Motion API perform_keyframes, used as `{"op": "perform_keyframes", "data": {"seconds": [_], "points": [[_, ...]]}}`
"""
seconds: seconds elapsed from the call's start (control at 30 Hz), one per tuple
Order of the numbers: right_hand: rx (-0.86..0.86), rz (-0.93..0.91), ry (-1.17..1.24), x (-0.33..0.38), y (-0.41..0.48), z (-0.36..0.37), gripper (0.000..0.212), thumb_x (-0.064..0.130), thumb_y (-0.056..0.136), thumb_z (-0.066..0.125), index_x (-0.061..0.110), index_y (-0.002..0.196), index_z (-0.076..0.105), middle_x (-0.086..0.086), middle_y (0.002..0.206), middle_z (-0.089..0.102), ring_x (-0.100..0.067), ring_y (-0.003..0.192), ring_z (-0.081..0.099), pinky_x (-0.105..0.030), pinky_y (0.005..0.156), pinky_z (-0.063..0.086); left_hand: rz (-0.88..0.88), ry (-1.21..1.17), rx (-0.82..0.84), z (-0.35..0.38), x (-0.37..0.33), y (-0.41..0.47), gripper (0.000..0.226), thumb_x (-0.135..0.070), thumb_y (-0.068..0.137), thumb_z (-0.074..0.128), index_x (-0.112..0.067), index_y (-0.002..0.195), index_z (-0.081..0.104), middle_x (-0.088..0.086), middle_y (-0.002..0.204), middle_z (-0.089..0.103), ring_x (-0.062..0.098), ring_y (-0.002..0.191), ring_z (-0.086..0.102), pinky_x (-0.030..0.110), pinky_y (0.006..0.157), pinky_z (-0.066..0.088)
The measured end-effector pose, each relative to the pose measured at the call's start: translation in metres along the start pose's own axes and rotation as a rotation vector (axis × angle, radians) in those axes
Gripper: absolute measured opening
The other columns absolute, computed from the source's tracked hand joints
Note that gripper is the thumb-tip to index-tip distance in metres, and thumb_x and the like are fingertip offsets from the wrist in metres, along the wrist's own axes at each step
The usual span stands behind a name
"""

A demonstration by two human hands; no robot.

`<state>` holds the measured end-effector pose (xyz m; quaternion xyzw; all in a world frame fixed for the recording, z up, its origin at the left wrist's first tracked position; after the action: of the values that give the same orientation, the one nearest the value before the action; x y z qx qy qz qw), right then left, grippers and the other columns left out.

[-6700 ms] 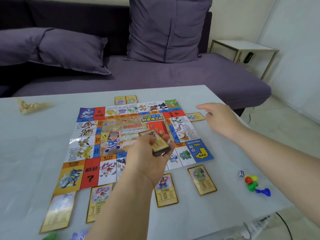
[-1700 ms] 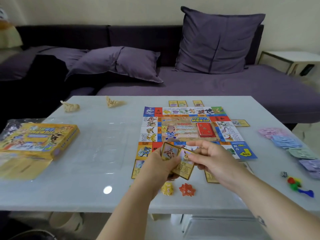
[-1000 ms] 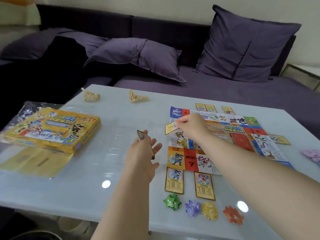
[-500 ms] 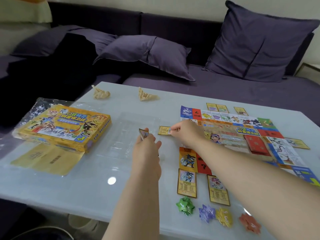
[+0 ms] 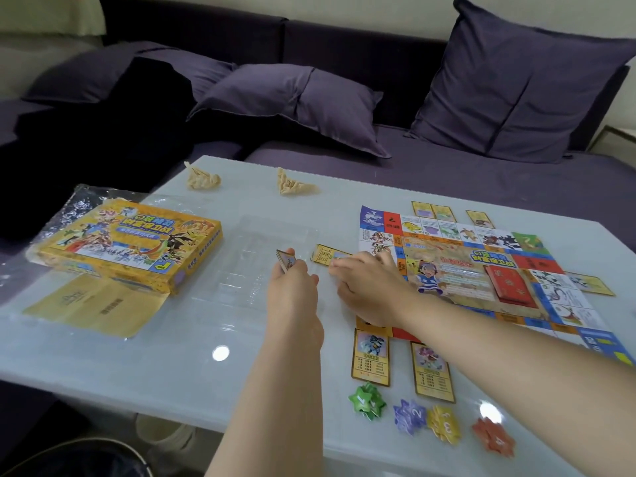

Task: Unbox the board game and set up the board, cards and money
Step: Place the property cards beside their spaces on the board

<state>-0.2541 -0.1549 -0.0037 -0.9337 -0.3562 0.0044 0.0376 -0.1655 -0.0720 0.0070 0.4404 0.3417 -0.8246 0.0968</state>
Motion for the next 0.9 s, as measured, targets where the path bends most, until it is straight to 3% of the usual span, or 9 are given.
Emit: {"op": "perform_keyframes", "data": {"seconds": [0.17, 0.33, 0.47, 0.6, 0.7, 0.77, 0.83, 0.9], "points": [[0.024, 0.015, 0.038, -0.008, 0.000, 0.001, 0.039, 0.026, 0.099, 0.019, 0.018, 0.114, 0.055, 0.004, 0.133, 0.050, -0.014, 0.127, 0.036, -0.042, 0.104, 0.015, 0.005, 0.006, -0.010, -0.001, 0.000, 0.001, 0.037, -0.016, 0.100, 0.034, -0.030, 0.133, 0.046, 0.002, 0.119, 0.052, 0.015, 0.102, 0.052, 0.032, 0.085, 0.032], [0.020, -0.018, 0.044, -0.011, 0.000, 0.001, 0.035, 0.023, 0.098, 0.018, 0.016, 0.094, 0.052, 0.003, 0.107, 0.054, -0.015, 0.105, 0.051, -0.040, 0.101, 0.020, 0.008, -0.008, -0.028, -0.002, -0.001, 0.002, 0.037, -0.014, 0.100, 0.035, -0.029, 0.132, 0.048, 0.002, 0.113, 0.052, 0.015, 0.100, 0.051, 0.030, 0.084, 0.033], [0.033, -0.040, 0.038, -0.011, 0.002, -0.001, 0.036, 0.022, 0.098, 0.018, 0.015, 0.096, 0.053, 0.003, 0.109, 0.054, -0.015, 0.104, 0.052, -0.041, 0.106, 0.016, 0.011, -0.014, -0.026, -0.002, 0.000, 0.004, 0.038, -0.014, 0.100, 0.036, -0.029, 0.133, 0.047, 0.002, 0.112, 0.052, 0.014, 0.100, 0.051, 0.030, 0.084, 0.034], [0.033, -0.057, -0.006, -0.011, 0.002, -0.003, 0.033, 0.022, 0.098, 0.020, 0.015, 0.098, 0.053, 0.004, 0.106, 0.053, -0.014, 0.098, 0.052, -0.043, 0.107, 0.017, 0.020, -0.030, -0.037, -0.002, 0.001, 0.006, 0.034, -0.014, 0.100, 0.037, -0.030, 0.127, 0.048, -0.004, 0.085, 0.052, 0.007, 0.074, 0.049, 0.024, 0.065, 0.035], [0.012, -0.071, 0.003, -0.009, -0.001, -0.007, 0.030, 0.022, 0.098, 0.022, 0.016, 0.097, 0.052, 0.003, 0.102, 0.052, -0.013, 0.093, 0.050, -0.043, 0.107, 0.018, 0.023, -0.041, -0.034, -0.001, 0.002, 0.007, 0.032, -0.015, 0.099, 0.037, -0.031, 0.125, 0.048, -0.005, 0.080, 0.049, 0.007, 0.068, 0.045, 0.025, 0.064, 0.035], [-0.023, -0.077, 0.015, -0.008, -0.006, -0.016, 0.033, 0.022, 0.098, 0.024, 0.014, 0.111, 0.053, 0.001, 0.118, 0.053, -0.015, 0.105, 0.048, -0.036, 0.106, 0.014, 0.027, -0.068, -0.024, 0.001, 0.001, 0.006, 0.030, -0.016, 0.099, 0.038, -0.031, 0.123, 0.047, -0.003, 0.095, 0.055, 0.011, 0.081, 0.052, 0.029, 0.073, 0.037], [-0.084, -0.069, 0.058, -0.009, -0.013, -0.031, 0.039, 0.023, 0.100, 0.025, 0.017, 0.131, 0.048, 0.002, 0.141, 0.045, -0.012, 0.124, 0.039, -0.029, 0.104, 0.009, 0.015, -0.144, -0.018, 0.003, 0.000, 0.006, 0.024, -0.016, 0.099, 0.039, -0.029, 0.118, 0.047, 0.001, 0.112, 0.055, 0.016, 0.094, 0.056, 0.030, 0.073, 0.040], [-0.185, -0.045, 0.143, -0.016, -0.023, -0.051, 0.042, 0.023, 0.101, 0.025, 0.020, 0.140, 0.043, 0.007, 0.148, 0.039, -0.005, 0.132, 0.033, -0.028, 0.107, 0.009, -0.039, -0.287, 0.021, 0.007, 0.001, 0.003, 0.022, -0.016, 0.100, 0.039, -0.023, 0.119, 0.048, 0.004, 0.108, 0.056, 0.017, 0.088, 0.058, 0.030, 0.071, 0.045]]}}
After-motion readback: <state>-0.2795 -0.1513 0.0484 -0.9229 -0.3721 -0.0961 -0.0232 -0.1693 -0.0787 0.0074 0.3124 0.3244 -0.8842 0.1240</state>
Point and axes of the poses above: each hand's wrist, its own y-axis towards the middle knuckle, its own z-axis out of the palm, x = y × z, the point moved 6 cm from there along y, towards the middle knuckle
